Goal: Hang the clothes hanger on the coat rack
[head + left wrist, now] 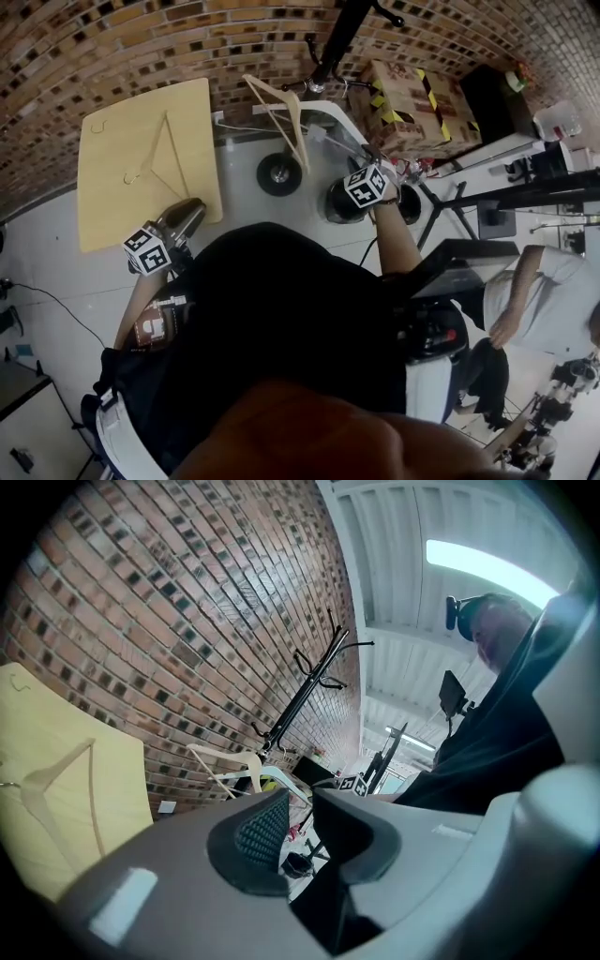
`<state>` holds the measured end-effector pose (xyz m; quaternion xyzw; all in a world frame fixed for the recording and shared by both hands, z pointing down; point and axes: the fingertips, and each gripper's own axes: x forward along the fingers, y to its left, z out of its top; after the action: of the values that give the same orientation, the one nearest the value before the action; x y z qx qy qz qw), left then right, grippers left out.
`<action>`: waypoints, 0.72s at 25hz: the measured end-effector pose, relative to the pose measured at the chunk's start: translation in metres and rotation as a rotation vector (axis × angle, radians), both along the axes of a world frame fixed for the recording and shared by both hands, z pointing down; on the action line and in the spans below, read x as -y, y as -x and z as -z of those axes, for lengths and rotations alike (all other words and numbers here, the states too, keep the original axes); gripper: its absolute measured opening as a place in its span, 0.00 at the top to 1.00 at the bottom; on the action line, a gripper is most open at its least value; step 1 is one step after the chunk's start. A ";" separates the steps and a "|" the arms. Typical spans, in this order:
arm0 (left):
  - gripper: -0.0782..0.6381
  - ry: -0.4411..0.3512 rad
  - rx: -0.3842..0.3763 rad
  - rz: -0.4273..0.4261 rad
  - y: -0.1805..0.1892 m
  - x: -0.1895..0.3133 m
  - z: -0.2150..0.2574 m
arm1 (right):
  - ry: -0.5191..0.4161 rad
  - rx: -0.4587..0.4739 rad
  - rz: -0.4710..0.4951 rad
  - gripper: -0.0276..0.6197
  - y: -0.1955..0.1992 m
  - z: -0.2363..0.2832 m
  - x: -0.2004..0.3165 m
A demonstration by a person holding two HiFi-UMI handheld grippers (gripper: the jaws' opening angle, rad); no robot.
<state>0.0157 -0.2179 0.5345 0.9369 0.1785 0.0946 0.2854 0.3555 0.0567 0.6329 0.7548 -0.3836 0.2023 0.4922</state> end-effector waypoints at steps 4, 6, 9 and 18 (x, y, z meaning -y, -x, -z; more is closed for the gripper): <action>0.78 0.017 0.004 -0.012 0.004 0.005 -0.009 | -0.130 0.084 -0.059 0.63 0.025 0.003 -0.025; 0.78 0.026 0.011 -0.024 0.004 0.004 -0.013 | -0.243 0.163 -0.090 0.66 0.043 0.004 -0.030; 0.78 0.037 0.010 -0.047 0.000 -0.004 -0.019 | -0.466 0.358 -0.126 0.72 0.074 0.001 -0.027; 0.79 0.026 -0.015 -0.014 -0.033 -0.033 -0.011 | -0.807 0.699 0.094 0.87 0.134 0.036 0.020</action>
<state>0.0483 -0.1851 0.5457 0.9326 0.1882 0.0872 0.2953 0.2219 0.0366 0.5968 0.7537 -0.6053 0.2558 0.0145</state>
